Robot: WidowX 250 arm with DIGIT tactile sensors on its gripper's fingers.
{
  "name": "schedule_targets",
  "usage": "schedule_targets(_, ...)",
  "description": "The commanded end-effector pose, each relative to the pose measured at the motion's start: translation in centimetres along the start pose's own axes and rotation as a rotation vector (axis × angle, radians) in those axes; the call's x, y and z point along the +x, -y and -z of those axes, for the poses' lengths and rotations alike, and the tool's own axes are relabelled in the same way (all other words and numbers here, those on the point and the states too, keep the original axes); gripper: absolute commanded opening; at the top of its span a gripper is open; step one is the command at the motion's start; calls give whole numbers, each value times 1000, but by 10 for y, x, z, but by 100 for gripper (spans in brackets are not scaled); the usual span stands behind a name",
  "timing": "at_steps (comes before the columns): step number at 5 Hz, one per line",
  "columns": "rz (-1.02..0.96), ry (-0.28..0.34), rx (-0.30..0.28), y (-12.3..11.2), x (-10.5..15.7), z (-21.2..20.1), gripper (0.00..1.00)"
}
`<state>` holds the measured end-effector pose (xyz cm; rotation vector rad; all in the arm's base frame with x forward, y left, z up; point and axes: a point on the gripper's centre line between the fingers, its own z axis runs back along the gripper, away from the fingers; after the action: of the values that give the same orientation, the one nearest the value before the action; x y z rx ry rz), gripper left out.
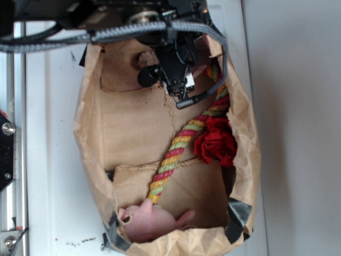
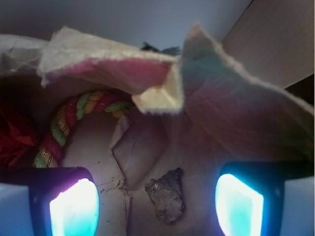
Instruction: Grab the rock.
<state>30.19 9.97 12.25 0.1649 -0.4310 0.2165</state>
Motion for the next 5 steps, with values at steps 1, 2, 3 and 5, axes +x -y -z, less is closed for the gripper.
schedule_targets(1, 63, 49, -82, 19, 7, -47, 100)
schedule_targets(2, 87, 25, -129, 20, 2, -69, 100)
schedule_targets(3, 93, 30, -136, 18, -2, -71, 100)
schedule_targets(5, 105, 25, -63, 32, -13, -36, 100)
